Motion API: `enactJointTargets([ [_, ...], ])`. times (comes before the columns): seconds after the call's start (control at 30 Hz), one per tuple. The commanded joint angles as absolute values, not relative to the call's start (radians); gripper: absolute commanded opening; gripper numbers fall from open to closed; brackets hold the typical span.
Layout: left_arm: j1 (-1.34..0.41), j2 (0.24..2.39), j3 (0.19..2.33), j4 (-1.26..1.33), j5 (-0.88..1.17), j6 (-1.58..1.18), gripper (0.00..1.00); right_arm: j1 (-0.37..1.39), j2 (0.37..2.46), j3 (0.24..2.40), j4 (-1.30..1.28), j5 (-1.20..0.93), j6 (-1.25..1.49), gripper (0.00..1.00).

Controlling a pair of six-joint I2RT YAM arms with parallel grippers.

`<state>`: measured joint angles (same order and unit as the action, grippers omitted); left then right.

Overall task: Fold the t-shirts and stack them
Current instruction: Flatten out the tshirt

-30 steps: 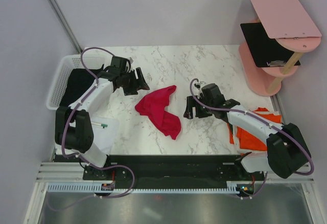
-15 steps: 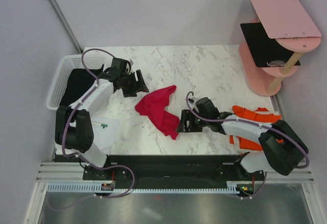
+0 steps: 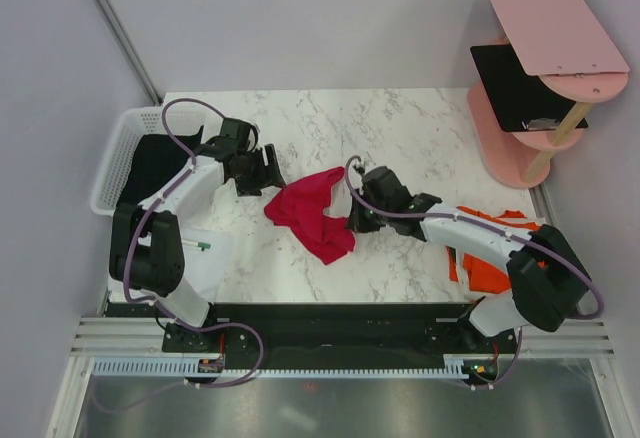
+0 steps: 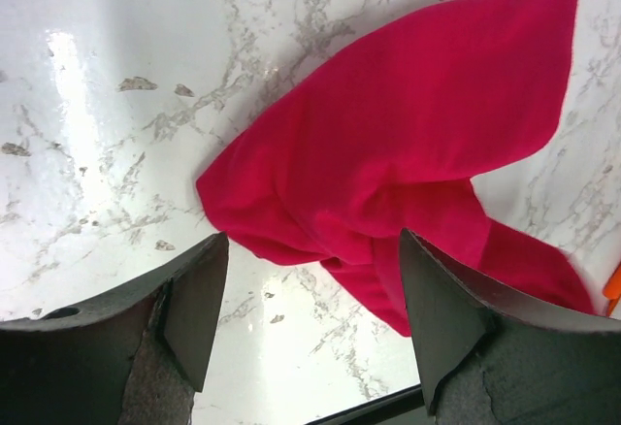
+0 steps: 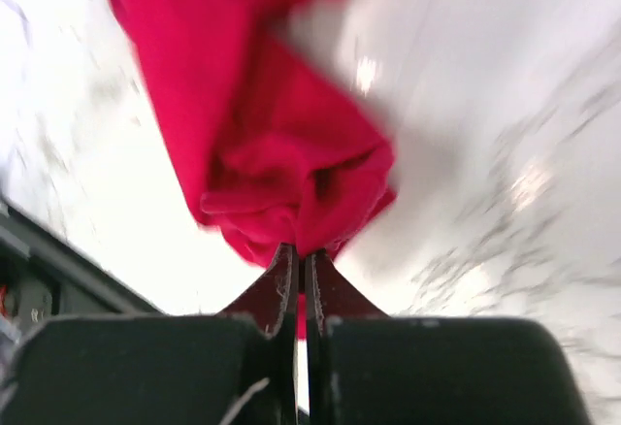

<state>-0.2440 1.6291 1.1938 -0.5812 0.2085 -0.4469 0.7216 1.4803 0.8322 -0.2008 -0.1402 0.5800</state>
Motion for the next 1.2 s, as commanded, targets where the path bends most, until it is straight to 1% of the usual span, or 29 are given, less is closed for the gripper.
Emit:
enactJointTargets([
  [0.0, -0.245, 1.582, 1.213, -0.612, 0.149, -0.382, 0.78, 0.718, 1.350, 1.096, -0.362, 0.267, 0.388, 0.00],
  [0.03, -0.245, 1.578, 1.219, -0.618, 0.144, -0.379, 0.78, 0.712, 1.344, 1.192, -0.418, 0.332, 0.356, 0.00],
  [0.1, -0.245, 1.572, 1.236, -0.635, 0.132, -0.370, 0.78, 0.674, 1.339, 1.291, -0.463, 0.437, 0.278, 0.00],
  [0.13, -0.244, 1.565, 1.239, -0.640, 0.126, -0.368, 0.78, 0.655, 1.339, 1.383, -0.498, 0.504, 0.258, 0.00],
  [0.17, -0.244, 1.560, 1.244, -0.646, 0.115, -0.362, 0.78, 0.600, 1.338, 1.426, -0.514, 0.521, 0.239, 0.00],
  [0.27, -0.244, 1.540, 1.246, -0.661, 0.088, -0.353, 0.78, 0.510, 1.332, 1.577, -0.561, 0.587, 0.170, 0.00],
  [0.33, -0.244, 1.532, 1.243, -0.675, 0.069, -0.350, 0.78, 0.492, 1.327, 1.665, -0.569, 0.671, 0.114, 0.00],
  [0.57, -0.230, 1.491, 1.238, -0.696, 0.015, -0.342, 0.78, 0.488, 1.385, 1.910, -0.575, 0.804, 0.008, 0.00],
  [0.63, -0.224, 1.480, 1.236, -0.699, 0.012, -0.339, 0.78, 0.486, 1.408, 1.995, -0.575, 0.781, 0.008, 0.00],
  [0.7, -0.209, 1.467, 1.236, -0.701, 0.012, -0.339, 0.78, 0.488, 1.427, 2.070, -0.575, 0.712, 0.008, 0.00],
  [0.77, -0.198, 1.460, 1.236, -0.706, 0.011, -0.333, 0.78, 0.492, 1.460, 2.106, -0.581, 0.651, 0.014, 0.00],
  [0.9, -0.186, 1.454, 1.236, -0.715, 0.009, -0.328, 0.78, 0.531, 1.534, 2.177, -0.597, 0.612, 0.008, 0.00],
  [1.03, -0.169, 1.427, 1.238, -0.727, 0.009, -0.328, 0.78, 0.601, 1.620, 2.149, -0.614, 0.519, 0.014, 0.00],
  [1.1, -0.155, 1.411, 1.239, -0.738, 0.012, -0.328, 0.78, 0.624, 1.649, 2.085, -0.614, 0.468, 0.044, 0.00],
  [1.17, -0.141, 1.384, 1.250, -0.749, 0.017, -0.328, 0.78, 0.666, 1.701, 2.031, -0.606, 0.375, 0.063, 0.00],
])
